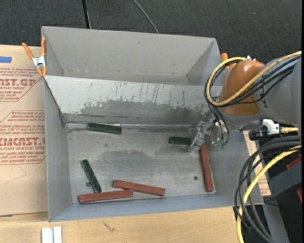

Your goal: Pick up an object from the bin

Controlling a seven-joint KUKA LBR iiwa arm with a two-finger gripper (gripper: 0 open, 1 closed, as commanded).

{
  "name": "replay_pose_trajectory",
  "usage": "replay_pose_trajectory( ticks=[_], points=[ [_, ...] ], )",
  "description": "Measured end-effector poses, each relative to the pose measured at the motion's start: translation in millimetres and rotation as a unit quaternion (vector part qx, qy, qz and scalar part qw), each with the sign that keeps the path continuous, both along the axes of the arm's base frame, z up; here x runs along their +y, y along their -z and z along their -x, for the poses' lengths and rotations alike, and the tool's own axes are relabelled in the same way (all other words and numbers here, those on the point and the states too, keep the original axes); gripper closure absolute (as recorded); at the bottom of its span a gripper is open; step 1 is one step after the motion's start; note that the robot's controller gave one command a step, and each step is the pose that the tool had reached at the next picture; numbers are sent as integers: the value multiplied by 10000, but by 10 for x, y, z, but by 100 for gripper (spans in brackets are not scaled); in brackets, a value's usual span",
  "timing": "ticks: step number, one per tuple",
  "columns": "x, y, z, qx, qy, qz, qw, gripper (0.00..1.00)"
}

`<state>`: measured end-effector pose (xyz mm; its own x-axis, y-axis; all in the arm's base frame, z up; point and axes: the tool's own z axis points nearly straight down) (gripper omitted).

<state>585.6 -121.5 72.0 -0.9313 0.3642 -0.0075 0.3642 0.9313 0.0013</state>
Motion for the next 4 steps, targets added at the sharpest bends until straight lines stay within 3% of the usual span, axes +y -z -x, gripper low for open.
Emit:
replay_pose_trajectory(
  ticks=[1, 2, 3, 4],
  points=[
    [18, -473, 22, 62, -126, -10, 9999, 100],
    [64, -1231, 151, 48, -28, -13, 10000, 100],
    [253, -74, 87, 11, 38, 1, 10000, 0],
    [285, 23, 90, 30, 39, -6, 10000, 100]
  ],
)
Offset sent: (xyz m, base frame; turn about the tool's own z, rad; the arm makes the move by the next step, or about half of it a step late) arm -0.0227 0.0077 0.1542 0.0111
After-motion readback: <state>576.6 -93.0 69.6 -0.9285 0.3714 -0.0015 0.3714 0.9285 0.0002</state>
